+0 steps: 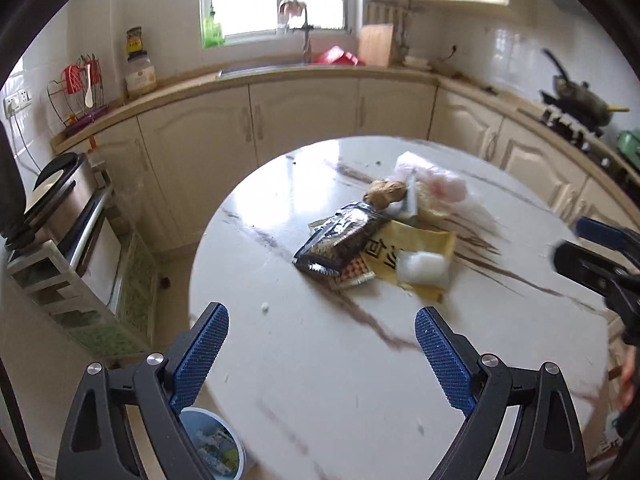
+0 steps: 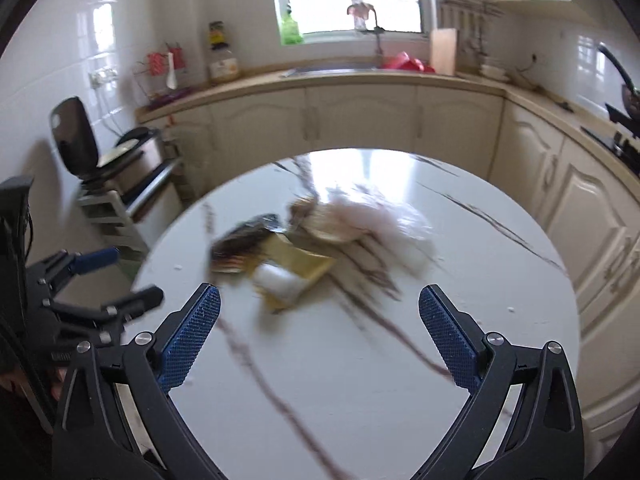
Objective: Collect trash
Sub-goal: 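Move both open tools back over the table, then grasp black snack packet with left tool while right tool grasps clear plastic bag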
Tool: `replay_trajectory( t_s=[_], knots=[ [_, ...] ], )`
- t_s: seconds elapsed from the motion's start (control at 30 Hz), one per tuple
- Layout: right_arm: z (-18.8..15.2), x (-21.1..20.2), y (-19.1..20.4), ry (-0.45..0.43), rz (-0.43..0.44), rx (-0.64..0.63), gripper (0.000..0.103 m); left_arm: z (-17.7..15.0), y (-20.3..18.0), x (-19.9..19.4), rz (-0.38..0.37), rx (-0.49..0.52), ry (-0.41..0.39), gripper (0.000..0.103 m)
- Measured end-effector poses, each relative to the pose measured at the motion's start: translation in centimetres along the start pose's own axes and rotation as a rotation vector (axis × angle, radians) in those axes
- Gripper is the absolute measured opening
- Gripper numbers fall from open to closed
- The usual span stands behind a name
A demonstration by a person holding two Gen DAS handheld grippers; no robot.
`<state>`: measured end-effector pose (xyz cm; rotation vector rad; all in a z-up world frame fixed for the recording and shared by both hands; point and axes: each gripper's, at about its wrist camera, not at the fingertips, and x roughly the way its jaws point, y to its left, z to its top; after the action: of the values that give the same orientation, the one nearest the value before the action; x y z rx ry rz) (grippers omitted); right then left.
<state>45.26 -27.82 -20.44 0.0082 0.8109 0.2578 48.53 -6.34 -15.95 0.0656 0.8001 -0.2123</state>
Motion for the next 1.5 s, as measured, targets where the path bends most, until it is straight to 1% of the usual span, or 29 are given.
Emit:
replay_trajectory(
  t_s=[0.03,0.07,0.13,0.2,0.27,0.33,0.37,0.4,0.47,0.5,0.53,0.6,0.7,0.77,0.87,0.9,0.93,0.97,1.0,1.03,1.07,1.13,1.2,1.23,1.27,1.37,1.43,1.47,1.5],
  knots=[
    [0.2,0.4,-0.8,0.008,-0.006,0.004,0.1,1.1,0.8,2.0,-0.008,0.007,0.005,0.091],
    [0.5,1.0,-1.7,0.019,-0.013,0.01,0.1,2.5,0.4,3.6,-0.005,0.011,0.012,0.091],
    [0.7,1.7,-3.0,0.026,-0.015,0.018,0.1,4.1,2.2,6.7,-0.008,0.006,0.027,0.091],
    [1.0,2.3,-3.9,0.036,-0.023,0.016,0.1,5.4,2.4,9.3,-0.01,0.024,0.039,0.089],
    [1.4,3.4,-4.8,0.047,-0.009,0.018,0.1,5.9,3.2,11.5,-0.008,0.021,0.059,0.086],
    [1.9,4.4,-5.2,0.05,-0.009,0.012,0.1,6.7,3.6,14.2,-0.025,0.017,0.094,0.081],
    [2.3,5.0,-5.3,0.05,-0.002,0.007,0.1,7.0,3.8,15.2,-0.033,0.014,0.103,0.075],
    [2.5,5.5,-5.3,0.056,0.001,0.007,0.1,7.1,3.9,16.1,-0.037,0.009,0.118,0.065],
    [3.3,6.9,-5.6,0.066,0.037,0.024,0.1,7.5,4.0,17.2,-0.063,0.014,0.136,0.06],
    [3.7,7.4,-5.7,0.067,0.052,0.032,0.1,7.7,4.1,17.5,-0.078,0.011,0.133,0.055],
    [4.0,8.0,-5.7,0.063,0.061,0.042,0.1,7.9,4.3,18.0,-0.093,0.008,0.134,0.054],
    [4.9,9.3,-5.5,0.061,0.069,0.049,0.1,8.0,4.4,18.0,-0.11,0.023,0.129,0.042],
    [6.0,11.3,-5.1,0.061,0.067,0.065,0.1,8.0,4.4,18.0,-0.116,0.046,0.119,0.032],
    [6.6,12.5,-4.8,0.062,0.082,0.074,0.1,8.0,4.7,17.6,-0.139,0.041,0.104,0.024],
    [7.1,14.2,-4.5,0.077,0.069,0.086,0.1,7.6,5.0,17.3,-0.153,0.039,0.09,0.021],
    [7.2,14.8,-4.5,0.085,0.077,0.09,0.1,7.5,5.0,17.1,-0.163,0.036,0.086,0.021],
    [7.2,15.4,-4.7,0.098,0.093,0.1,0.097,7.4,5.2,17.0,-0.174,0.03,0.081,0.02],
    [7.3,15.8,-4.8,0.112,0.098,0.107,0.084,7.3,5.5,16.3,-0.186,0.027,0.077,0.02],
    [7.2,16.4,-5.0,0.133,0.104,0.117,0.077,7.3,5.7,16.1,-0.196,0.022,0.073,0.02],
    [7.1,16.8,-5.4,0.138,0.137,0.136,0.073,7.2,6.0,15.6,-0.2,0.018,0.069,0.02],
    [7.0,16.9,-5.7,0.139,0.152,0.148,0.064,7.2,6.1,15.3,-0.204,0.019,0.064,0.02],
    [6.9,16.6,-6.3,0.14,0.164,0.165,0.053,7.2,6.3,14.7,-0.208,0.016,0.048,0.019],
    [6.6,16.1,-6.4,0.135,0.16,0.149,0.048,7.1,6.3,14.2,-0.222,0.01,0.042,0.019],
    [6.4,15.5,-6.5,0.126,0.156,0.148,0.045,7.0,6.2,13.9,-0.22,0.014,0.036,0.019],
    [6.3,15.0,-6.9,0.121,0.15,0.155,0.044,6.9,6.1,13.6,-0.219,0.015,0.031,0.019],
    [5.9,12.3,-8.2,0.069,0.123,0.184,0.039,6.5,6.1,11.9,-0.231,0.012,0.011,0.019],
    [5.8,10.2,-8.8,0.034,0.103,0.19,0.037,6.2,6.2,10.1,-0.23,0.017,-0.009,0.019],
    [5.6,8.7,-8.8,0.01,0.095,0.176,0.027,6.0,6.3,9.3,-0.233,0.011,-0.02,0.019],
    [5.6,7.6,-8.7,-0.009,0.089,0.172,0.026,5.8,6.3,8.6,-0.24,0.008,-0.026,0.019]
  ],
)
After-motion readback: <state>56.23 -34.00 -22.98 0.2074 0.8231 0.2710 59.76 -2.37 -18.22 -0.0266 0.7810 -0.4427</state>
